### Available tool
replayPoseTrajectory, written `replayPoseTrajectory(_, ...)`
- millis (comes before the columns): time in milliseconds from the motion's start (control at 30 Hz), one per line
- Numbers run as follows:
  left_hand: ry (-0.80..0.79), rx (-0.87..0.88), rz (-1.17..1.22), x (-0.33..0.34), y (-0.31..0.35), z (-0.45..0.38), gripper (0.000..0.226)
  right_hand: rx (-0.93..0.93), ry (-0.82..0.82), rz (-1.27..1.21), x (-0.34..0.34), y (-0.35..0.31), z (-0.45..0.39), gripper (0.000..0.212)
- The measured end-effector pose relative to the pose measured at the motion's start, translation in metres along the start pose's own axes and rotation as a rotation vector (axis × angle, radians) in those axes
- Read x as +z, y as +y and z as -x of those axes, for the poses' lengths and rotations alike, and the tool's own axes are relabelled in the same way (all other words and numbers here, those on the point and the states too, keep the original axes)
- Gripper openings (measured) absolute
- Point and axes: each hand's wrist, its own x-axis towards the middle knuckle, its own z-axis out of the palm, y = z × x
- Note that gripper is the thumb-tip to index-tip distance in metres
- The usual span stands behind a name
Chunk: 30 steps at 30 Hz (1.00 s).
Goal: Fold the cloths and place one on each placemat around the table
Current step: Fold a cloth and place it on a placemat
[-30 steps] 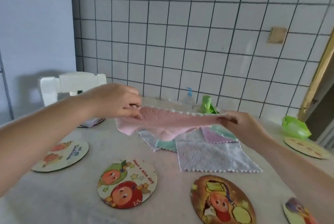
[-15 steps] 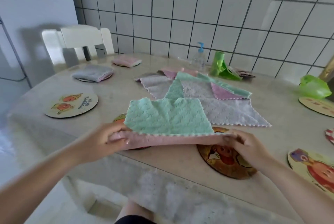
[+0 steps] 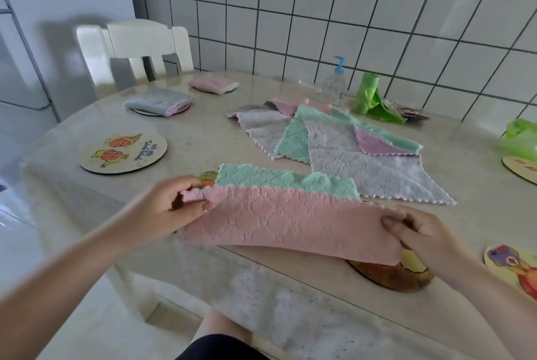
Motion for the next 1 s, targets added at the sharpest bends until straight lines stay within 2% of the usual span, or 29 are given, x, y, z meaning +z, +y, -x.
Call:
replayPoseTrajectory(33, -0.009, -0.023, 0.021, 0.002, -0.004, -0.006, 0.01, 0.026, -0.007, 0.016, 0.001, -0.001, -0.003, 0.011)
replayPoseTrajectory(67, -0.006, -0.036, 0.024, 0.003, -0.007, -0.013, 0.007, 0.042, 0.01, 0.065, 0.001, 0.002, -0.008, 0.019)
replayPoseTrajectory(267, 0.032, -0.082, -0.086, 0.012, -0.029, -0.06, 0.008, 0.121, 0.077, 0.198, 0.008, 0.006, -0.042, 0.03)
replayPoseTrajectory(433, 0.003, -0.103, -0.178, 0.013, -0.047, -0.088, 0.011, 0.154, 0.123, 0.243, 0.014, 0.008, -0.065, 0.012)
replayPoseTrajectory(533, -0.017, -0.105, -0.231, 0.012, -0.049, -0.097, 0.008, 0.148, 0.143, 0.272, 0.017, 0.005, -0.072, 0.019)
replayPoseTrajectory(867, -0.071, -0.188, -0.313, 0.013, -0.051, -0.116, 0.009, 0.205, 0.157, 0.336, 0.018, 0.011, -0.087, 0.005)
replayPoseTrajectory(933, -0.08, -0.232, -0.31, 0.013, -0.051, -0.119, 0.016, 0.216, 0.141, 0.345, 0.018, 0.011, -0.09, 0.004)
replayPoseTrajectory(1000, -0.071, -0.288, -0.22, 0.014, -0.046, -0.12, 0.038, 0.238, 0.134, 0.323, 0.018, 0.011, -0.091, 0.016)
